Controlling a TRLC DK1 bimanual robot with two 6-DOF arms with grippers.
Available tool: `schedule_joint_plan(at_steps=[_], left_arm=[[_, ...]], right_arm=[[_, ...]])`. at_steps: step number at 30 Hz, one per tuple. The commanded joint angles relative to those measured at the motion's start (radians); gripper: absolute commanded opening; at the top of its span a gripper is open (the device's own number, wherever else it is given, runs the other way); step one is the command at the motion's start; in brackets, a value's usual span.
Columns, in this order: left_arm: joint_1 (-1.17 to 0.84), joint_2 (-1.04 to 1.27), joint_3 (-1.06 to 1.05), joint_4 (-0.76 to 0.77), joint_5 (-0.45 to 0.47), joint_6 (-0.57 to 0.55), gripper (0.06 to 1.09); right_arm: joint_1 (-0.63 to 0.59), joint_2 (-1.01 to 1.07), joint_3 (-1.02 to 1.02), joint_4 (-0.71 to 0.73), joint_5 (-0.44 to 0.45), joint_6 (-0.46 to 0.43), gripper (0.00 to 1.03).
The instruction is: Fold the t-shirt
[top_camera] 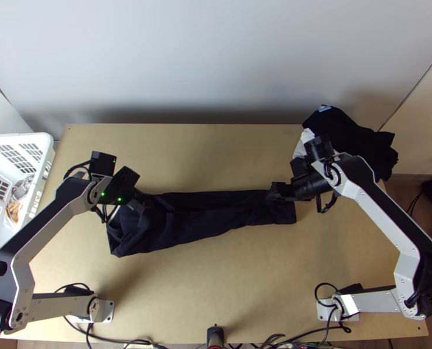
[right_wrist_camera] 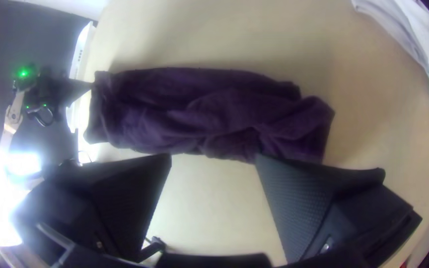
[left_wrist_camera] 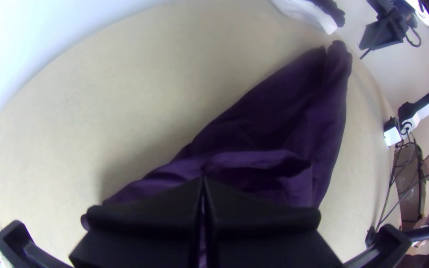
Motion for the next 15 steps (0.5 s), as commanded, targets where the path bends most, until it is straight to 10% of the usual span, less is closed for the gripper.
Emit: schedule_joint_plan(at_steps=[1,15], left_arm=[[-0.002,0.003,-0.002,0.003,0.000,-0.002,0.09],[-0.004,0.006,0.009,0.006,-0.008,-0.002,0.09]], right_arm=[[0.007,-0.018,-0.008,-0.076,-0.087,0.077,0.79],[0.014,0.088,-0.227,0.196,-0.119,0.003,0.79]])
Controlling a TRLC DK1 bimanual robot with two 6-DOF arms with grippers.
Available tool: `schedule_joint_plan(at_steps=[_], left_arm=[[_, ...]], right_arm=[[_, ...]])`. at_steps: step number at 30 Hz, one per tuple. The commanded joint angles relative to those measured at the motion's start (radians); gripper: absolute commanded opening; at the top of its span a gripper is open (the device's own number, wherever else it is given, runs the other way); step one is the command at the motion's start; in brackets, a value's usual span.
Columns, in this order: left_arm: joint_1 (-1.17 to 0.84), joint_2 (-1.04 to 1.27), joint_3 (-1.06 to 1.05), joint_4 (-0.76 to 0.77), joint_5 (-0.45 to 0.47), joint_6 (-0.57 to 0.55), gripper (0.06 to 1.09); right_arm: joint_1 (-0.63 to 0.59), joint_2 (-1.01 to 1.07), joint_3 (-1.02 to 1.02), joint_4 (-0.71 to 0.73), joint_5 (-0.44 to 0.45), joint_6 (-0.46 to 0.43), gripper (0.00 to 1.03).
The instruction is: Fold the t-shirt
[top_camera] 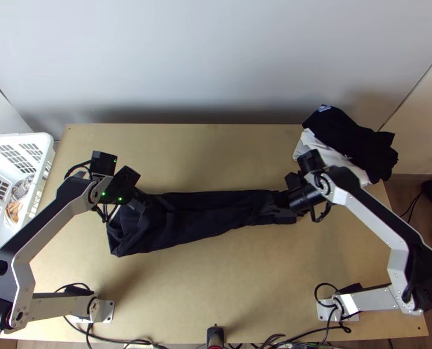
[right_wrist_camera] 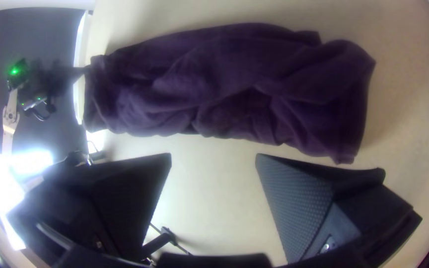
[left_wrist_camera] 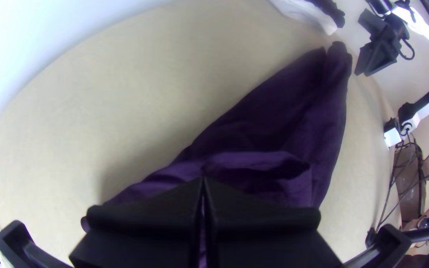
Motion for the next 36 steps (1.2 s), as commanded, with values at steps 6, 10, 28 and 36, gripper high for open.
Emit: schedule_joint_plan(at_steps=[6,10,28,36], left_arm=[[0.001,0.003,0.008,0.001,-0.011,0.003,0.09],[0.001,0.005,0.008,0.001,-0.013,0.003,0.09],[-0.001,0.019,0.008,0.001,-0.013,0.000,0.09],[-0.001,0.013,0.008,0.001,-0.013,-0.007,0.09]], right_arm=[[-0.001,0.095,-0.059,0.201,-0.006,-0.086,0.79],[-0.009,0.112,-0.059,0.233,0.003,-0.100,0.79],[-0.031,0.124,-0.070,0.385,0.063,-0.141,0.79],[-0.015,0.095,-0.079,0.393,0.063,-0.134,0.21]])
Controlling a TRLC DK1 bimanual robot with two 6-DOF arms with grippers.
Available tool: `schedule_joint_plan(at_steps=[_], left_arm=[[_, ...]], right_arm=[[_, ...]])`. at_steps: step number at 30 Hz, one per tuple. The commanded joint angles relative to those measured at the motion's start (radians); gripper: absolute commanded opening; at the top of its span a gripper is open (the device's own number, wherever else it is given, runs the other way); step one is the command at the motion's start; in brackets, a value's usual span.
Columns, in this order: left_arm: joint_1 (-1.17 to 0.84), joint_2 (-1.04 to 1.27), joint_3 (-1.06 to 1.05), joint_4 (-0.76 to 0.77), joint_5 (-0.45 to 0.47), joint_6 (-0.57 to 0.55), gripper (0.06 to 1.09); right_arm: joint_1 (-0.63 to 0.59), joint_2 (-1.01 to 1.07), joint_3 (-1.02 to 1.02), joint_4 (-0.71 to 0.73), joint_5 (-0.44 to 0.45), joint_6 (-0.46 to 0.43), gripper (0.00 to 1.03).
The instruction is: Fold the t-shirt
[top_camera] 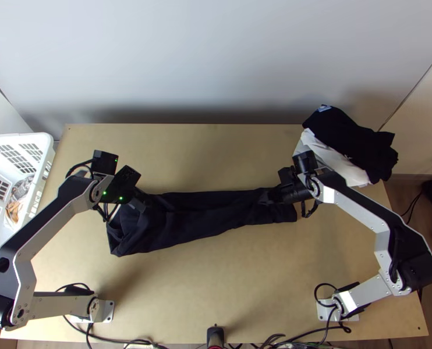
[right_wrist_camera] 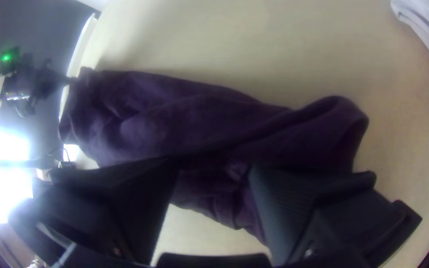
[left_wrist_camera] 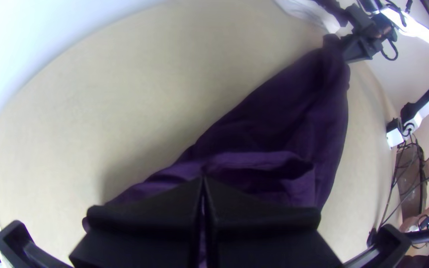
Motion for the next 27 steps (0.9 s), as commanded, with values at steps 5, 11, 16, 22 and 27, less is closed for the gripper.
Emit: schedule_joint_plan(at_steps=[5,11,16,22,27], left_arm=[[0.002,-0.007,-0.004,0.000,0.001,-0.008,0.09],[0.003,-0.008,-0.002,0.000,0.000,-0.008,0.09],[0.008,-0.010,-0.004,-0.002,0.000,-0.006,0.09],[0.005,-0.008,-0.002,0.000,0.000,-0.008,0.09],[-0.005,-0.007,0.004,0.000,0.001,-0.014,0.09]], right_arm=[[0.001,-0.044,-0.017,0.018,0.002,0.000,0.04],[-0.007,-0.127,-0.037,0.012,0.011,0.002,0.03],[-0.013,-0.230,-0.022,-0.071,0.028,-0.015,0.03],[-0.013,-0.363,0.036,-0.191,0.041,-0.041,0.03],[-0.018,-0.404,0.049,-0.248,0.060,-0.063,0.03]])
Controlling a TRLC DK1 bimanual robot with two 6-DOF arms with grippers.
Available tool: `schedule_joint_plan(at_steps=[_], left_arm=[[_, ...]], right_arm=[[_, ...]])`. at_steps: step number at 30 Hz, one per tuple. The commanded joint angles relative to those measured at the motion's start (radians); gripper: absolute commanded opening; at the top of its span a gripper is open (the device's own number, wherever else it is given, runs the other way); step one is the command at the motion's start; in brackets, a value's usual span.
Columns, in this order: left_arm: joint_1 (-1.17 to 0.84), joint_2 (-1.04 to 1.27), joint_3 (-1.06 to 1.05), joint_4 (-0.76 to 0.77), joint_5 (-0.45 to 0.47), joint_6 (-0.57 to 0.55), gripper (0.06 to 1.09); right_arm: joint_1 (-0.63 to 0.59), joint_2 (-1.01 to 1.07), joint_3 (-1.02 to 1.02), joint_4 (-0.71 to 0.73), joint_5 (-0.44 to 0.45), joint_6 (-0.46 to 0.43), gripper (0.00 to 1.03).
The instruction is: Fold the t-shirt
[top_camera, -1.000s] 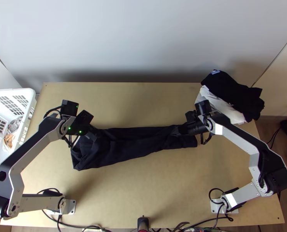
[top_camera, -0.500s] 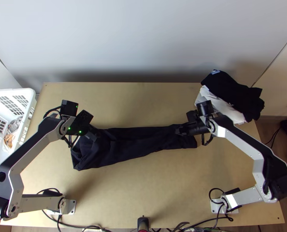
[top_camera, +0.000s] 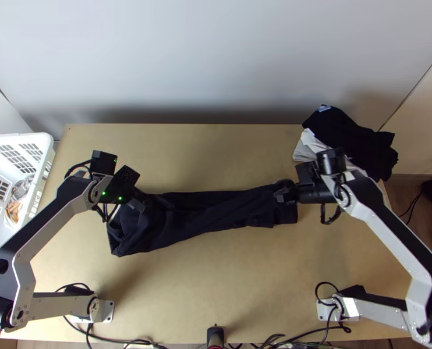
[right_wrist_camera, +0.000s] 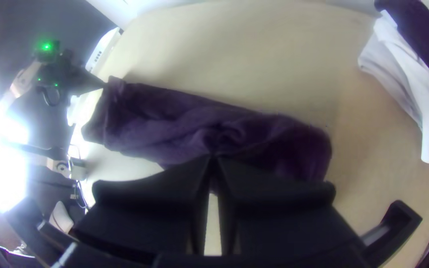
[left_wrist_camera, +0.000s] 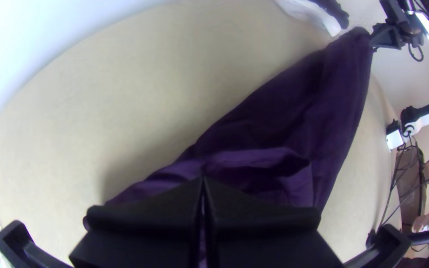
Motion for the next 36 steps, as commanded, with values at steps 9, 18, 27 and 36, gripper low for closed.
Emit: schedule_joint_plan(at_steps=[9,18,27,36], left_arm=[[-0.010,-0.001,0.024,0.001,0.001,-0.013,0.09],[-0.017,-0.003,0.049,0.001,0.002,-0.064,0.09],[-0.037,-0.102,0.099,-0.015,0.041,-0.168,0.09],[0.004,-0.208,0.148,-0.075,0.061,-0.209,0.09]], right_arm=[[0.016,-0.140,0.049,-0.187,0.019,-0.033,0.03],[0.131,-0.211,0.046,-0.277,0.017,-0.108,0.03],[0.253,-0.240,-0.003,-0.288,0.017,-0.113,0.03],[0.230,-0.226,-0.019,-0.276,0.019,-0.131,0.03]])
